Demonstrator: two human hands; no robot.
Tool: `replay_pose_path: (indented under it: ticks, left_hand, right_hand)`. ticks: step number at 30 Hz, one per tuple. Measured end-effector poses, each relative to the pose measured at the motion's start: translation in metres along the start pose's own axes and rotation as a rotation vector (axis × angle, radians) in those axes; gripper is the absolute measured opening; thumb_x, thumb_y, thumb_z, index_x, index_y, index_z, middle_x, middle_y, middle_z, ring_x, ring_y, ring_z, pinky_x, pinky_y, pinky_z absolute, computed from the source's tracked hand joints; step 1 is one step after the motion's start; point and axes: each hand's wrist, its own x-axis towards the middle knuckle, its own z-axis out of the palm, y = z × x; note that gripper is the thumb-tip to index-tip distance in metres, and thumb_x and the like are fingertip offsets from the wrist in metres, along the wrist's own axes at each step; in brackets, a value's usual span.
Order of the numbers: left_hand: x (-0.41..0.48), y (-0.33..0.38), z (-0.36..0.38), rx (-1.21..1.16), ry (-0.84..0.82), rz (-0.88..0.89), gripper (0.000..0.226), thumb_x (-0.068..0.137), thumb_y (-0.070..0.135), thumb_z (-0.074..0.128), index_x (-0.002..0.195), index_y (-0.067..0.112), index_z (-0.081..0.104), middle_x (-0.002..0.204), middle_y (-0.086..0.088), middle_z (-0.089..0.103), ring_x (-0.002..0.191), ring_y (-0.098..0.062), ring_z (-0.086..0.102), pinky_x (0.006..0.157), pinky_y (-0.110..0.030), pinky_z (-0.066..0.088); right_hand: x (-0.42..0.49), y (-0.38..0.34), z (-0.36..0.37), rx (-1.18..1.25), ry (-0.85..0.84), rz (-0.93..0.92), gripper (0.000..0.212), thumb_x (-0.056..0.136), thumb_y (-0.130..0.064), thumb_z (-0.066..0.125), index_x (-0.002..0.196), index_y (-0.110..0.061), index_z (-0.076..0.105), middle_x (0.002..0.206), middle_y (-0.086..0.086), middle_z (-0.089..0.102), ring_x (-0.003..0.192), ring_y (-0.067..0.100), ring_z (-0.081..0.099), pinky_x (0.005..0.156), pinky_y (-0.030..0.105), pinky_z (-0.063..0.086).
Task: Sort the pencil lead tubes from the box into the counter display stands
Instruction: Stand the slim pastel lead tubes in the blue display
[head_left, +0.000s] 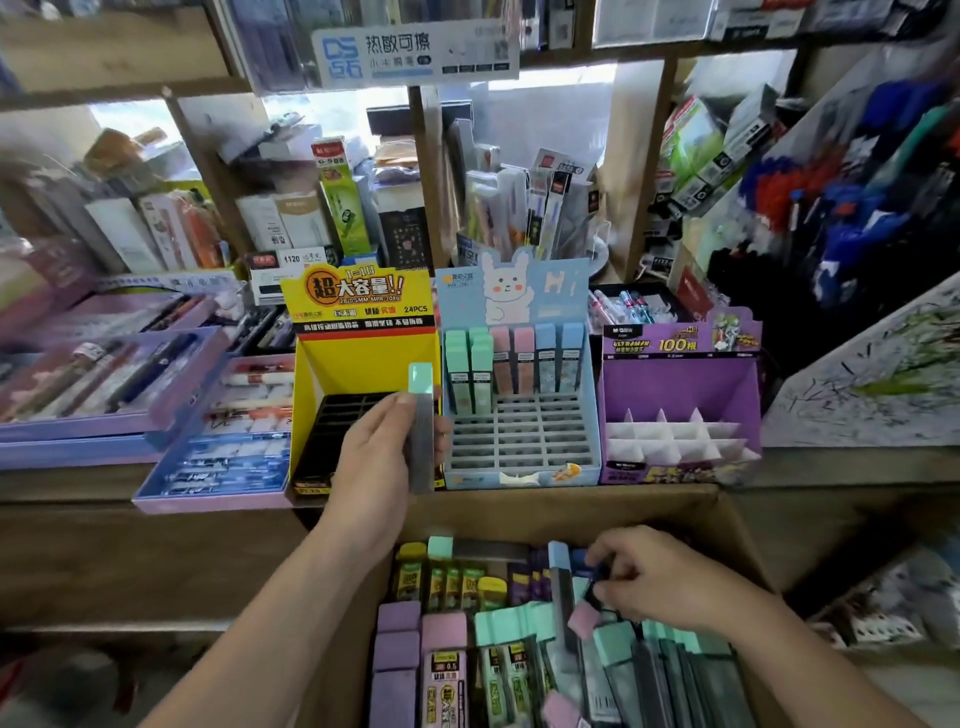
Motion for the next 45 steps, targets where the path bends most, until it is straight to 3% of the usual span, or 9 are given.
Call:
replay_pose_path:
  ticks: [7, 11, 16, 19, 24, 29, 33, 38, 45]
  left_hand:
    - [0.015, 0.011, 0.015, -0.154, -0.011, -0.076, 0.029, 0.110, 0.020, 0.044, 0.119, 0.006, 0.067, 0.085, -0.005, 0.070, 0.082, -0.017, 0.065, 0.079, -0.032, 0.056]
    - [0.015, 0.014, 0.017, -0.170, -0.051, -0.059, 0.013, 0.104, 0.007, 0.054, 0.106, 0.009, 0.067, 0.095, -0.008, 0.065, 0.092, -0.022, 0.064, 0.099, -0.045, 0.053]
    - [0.022, 0.011, 0.014, -0.140, -0.051, -0.014, 0.009, 0.097, 0.006, 0.063, 0.103, 0.012, 0.068, 0.114, -0.019, 0.068, 0.107, -0.034, 0.068, 0.090, -0.041, 0.061]
    - [0.029, 0.008, 0.013, -0.013, -0.005, 0.055, 0.012, 0.093, 0.012, 0.070, 0.105, 0.014, 0.074, 0.115, -0.018, 0.073, 0.109, -0.037, 0.069, 0.096, -0.049, 0.058]
    - [0.041, 0.005, 0.011, 0.148, 0.089, 0.144, 0.014, 0.090, 0.015, 0.077, 0.103, 0.021, 0.078, 0.095, -0.006, 0.075, 0.091, -0.020, 0.068, 0.092, -0.042, 0.060]
    - [0.048, 0.006, 0.011, 0.252, 0.075, 0.251, 0.017, 0.089, 0.012, 0.078, 0.092, 0.028, 0.075, 0.081, 0.012, 0.076, 0.079, -0.002, 0.069, 0.072, -0.020, 0.059]
    - [0.053, 0.004, 0.010, 0.430, 0.076, 0.294, 0.014, 0.088, 0.015, 0.080, 0.092, 0.028, 0.075, 0.084, 0.011, 0.076, 0.082, -0.006, 0.070, 0.079, -0.025, 0.059]
    - [0.052, 0.002, 0.007, 0.586, 0.080, 0.352, 0.010, 0.089, 0.022, 0.079, 0.099, 0.024, 0.077, 0.081, 0.024, 0.074, 0.080, 0.008, 0.067, 0.070, -0.006, 0.052]
    - [0.052, 0.004, 0.006, 0.642, 0.104, 0.387, 0.008, 0.091, 0.022, 0.076, 0.099, 0.022, 0.077, 0.089, 0.020, 0.075, 0.084, 0.007, 0.069, 0.076, -0.015, 0.055]
  right_hand:
    - [-0.002, -0.001, -0.001, 0.022, -0.012, 0.009, 0.026, 0.094, -0.023, 0.072, 0.119, -0.025, 0.064, 0.083, 0.000, 0.072, 0.072, 0.014, 0.066, 0.063, 0.032, 0.051]
    - [-0.002, -0.001, 0.000, 0.031, -0.017, 0.007, 0.027, 0.094, -0.023, 0.072, 0.120, -0.025, 0.064, 0.084, 0.002, 0.073, 0.072, 0.014, 0.066, 0.064, 0.032, 0.051]
    - [-0.001, 0.001, 0.000, 0.025, -0.016, 0.002, 0.028, 0.094, -0.023, 0.072, 0.121, -0.025, 0.063, 0.087, 0.003, 0.073, 0.073, 0.014, 0.067, 0.067, 0.033, 0.052]
    - [0.000, 0.003, 0.001, 0.028, -0.014, 0.001, 0.028, 0.094, -0.023, 0.072, 0.120, -0.026, 0.063, 0.085, 0.002, 0.073, 0.071, 0.012, 0.067, 0.064, 0.030, 0.051]
    - [0.002, 0.005, 0.002, 0.033, -0.007, -0.008, 0.026, 0.093, -0.026, 0.073, 0.116, -0.030, 0.062, 0.076, -0.004, 0.072, 0.062, 0.004, 0.063, 0.056, 0.021, 0.047]
    - [0.002, 0.007, 0.002, 0.043, -0.008, -0.018, 0.026, 0.093, -0.025, 0.072, 0.117, -0.030, 0.062, 0.072, -0.004, 0.072, 0.057, -0.001, 0.061, 0.051, 0.016, 0.043]
    - [0.002, 0.008, 0.001, 0.041, -0.012, -0.021, 0.027, 0.094, -0.025, 0.072, 0.118, -0.030, 0.062, 0.072, -0.005, 0.072, 0.057, -0.001, 0.061, 0.051, 0.016, 0.043]
    - [0.002, 0.008, 0.001, 0.041, -0.012, -0.031, 0.026, 0.094, -0.025, 0.072, 0.118, -0.030, 0.061, 0.071, -0.005, 0.073, 0.058, -0.001, 0.063, 0.054, 0.016, 0.044]
    - [0.002, 0.007, 0.002, 0.033, -0.010, -0.030, 0.026, 0.095, -0.026, 0.071, 0.117, -0.031, 0.061, 0.072, -0.005, 0.072, 0.058, -0.001, 0.063, 0.053, 0.016, 0.044]
